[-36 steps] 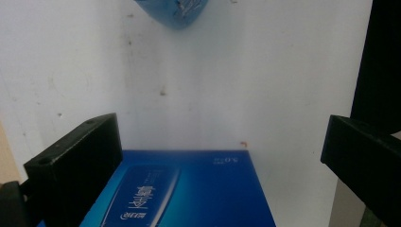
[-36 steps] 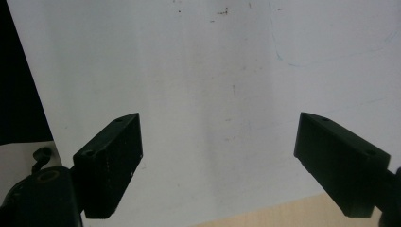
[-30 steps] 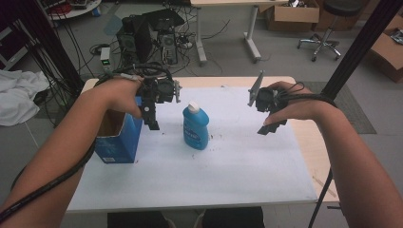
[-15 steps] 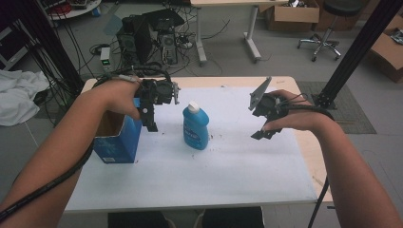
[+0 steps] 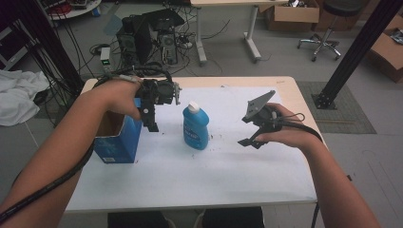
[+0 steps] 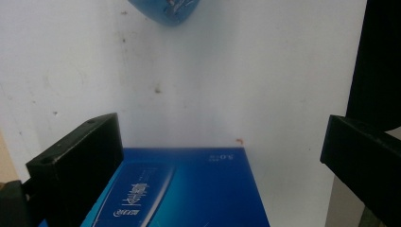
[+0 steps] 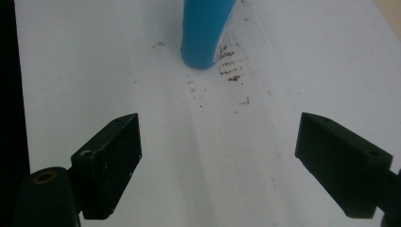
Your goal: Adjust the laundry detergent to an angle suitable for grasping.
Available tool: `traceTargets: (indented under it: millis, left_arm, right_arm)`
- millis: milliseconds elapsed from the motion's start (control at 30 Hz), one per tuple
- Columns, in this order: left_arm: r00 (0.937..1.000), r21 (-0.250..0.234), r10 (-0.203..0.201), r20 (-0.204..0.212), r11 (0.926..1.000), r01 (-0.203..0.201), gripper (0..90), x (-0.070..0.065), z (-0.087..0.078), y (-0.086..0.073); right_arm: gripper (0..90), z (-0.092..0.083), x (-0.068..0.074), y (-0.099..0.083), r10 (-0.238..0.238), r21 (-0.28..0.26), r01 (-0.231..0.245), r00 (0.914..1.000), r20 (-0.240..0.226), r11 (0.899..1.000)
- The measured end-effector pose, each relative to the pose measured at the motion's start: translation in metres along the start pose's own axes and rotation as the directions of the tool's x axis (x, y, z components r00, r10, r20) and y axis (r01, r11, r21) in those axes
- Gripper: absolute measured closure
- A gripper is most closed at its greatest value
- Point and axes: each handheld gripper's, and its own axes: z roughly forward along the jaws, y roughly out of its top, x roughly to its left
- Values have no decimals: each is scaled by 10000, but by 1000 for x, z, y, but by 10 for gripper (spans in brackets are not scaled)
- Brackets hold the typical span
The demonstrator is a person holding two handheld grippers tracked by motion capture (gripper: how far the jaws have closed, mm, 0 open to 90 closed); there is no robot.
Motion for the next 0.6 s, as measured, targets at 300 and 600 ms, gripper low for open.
traceTargets:
  millis: [300, 600]
  left_arm:
    - [10000, 44, 42, 10, 10000, -42, 7, -2, -1, 1]
    - [10000, 59, 57, 11, 10000, -58, 8, -2, -1, 3]
  right_arm:
    - [152, 23, 10, -8, 686, -1570, -633, 9972, 288, 9856]
    - [149, 48, 13, -15, 1544, -3125, -1337, 9871, 422, 9404]
